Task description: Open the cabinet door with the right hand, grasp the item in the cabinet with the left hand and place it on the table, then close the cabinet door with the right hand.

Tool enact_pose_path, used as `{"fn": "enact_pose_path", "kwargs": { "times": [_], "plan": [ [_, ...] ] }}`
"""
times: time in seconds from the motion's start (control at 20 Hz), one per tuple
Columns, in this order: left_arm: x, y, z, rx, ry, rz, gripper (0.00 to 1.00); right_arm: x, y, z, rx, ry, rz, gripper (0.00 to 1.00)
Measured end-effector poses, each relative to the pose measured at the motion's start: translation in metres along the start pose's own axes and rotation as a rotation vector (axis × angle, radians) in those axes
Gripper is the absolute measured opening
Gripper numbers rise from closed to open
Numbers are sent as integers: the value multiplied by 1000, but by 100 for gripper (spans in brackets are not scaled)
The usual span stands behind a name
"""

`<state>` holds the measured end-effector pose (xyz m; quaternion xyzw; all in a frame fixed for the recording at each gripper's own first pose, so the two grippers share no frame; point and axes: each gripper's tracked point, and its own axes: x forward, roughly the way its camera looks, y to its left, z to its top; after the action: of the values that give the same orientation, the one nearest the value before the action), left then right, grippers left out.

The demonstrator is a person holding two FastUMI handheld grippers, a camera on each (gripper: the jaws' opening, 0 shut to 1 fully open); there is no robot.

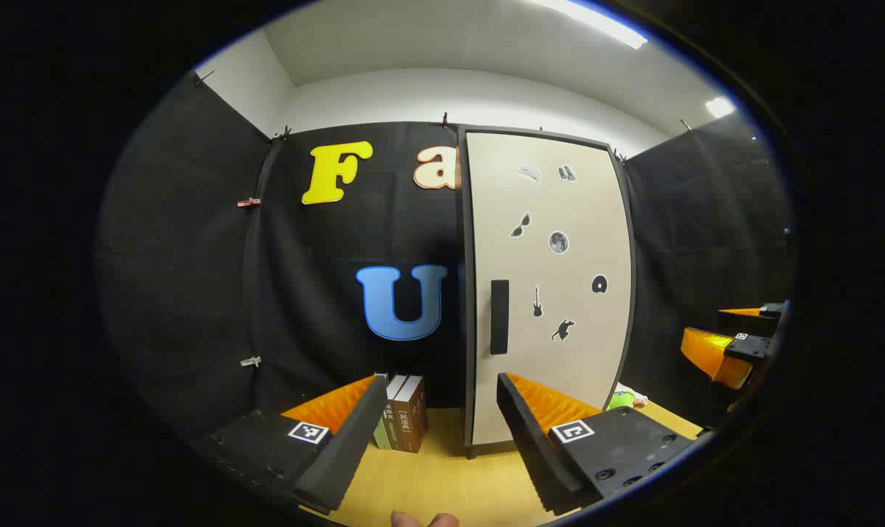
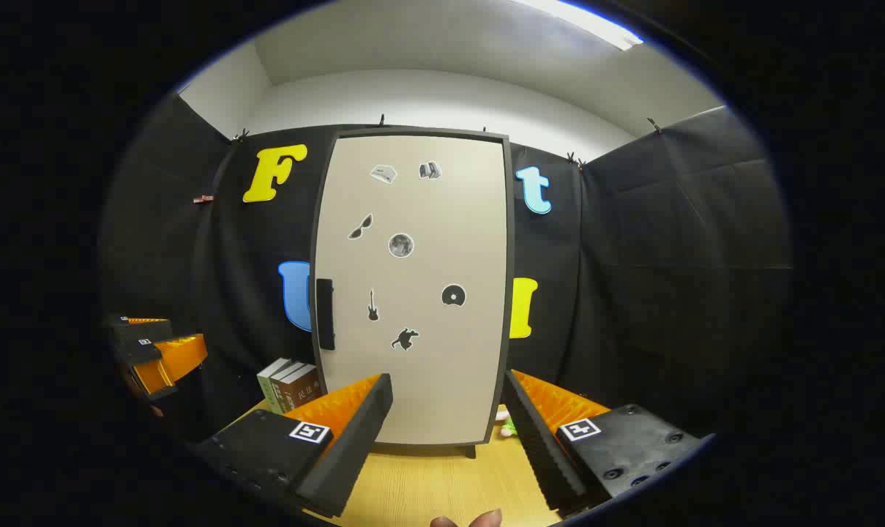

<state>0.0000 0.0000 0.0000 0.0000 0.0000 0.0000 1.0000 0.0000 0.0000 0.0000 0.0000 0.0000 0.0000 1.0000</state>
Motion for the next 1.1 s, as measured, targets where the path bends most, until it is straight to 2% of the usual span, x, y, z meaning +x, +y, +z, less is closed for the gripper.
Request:
{"fn": "enact_pose_path", "kwargs": {
  "times": [1.1],
  "plan": [
    [1, 4, 1, 8, -4, 3, 95, 0, 5, -2, 0, 4, 5, 98]
  ]
}}
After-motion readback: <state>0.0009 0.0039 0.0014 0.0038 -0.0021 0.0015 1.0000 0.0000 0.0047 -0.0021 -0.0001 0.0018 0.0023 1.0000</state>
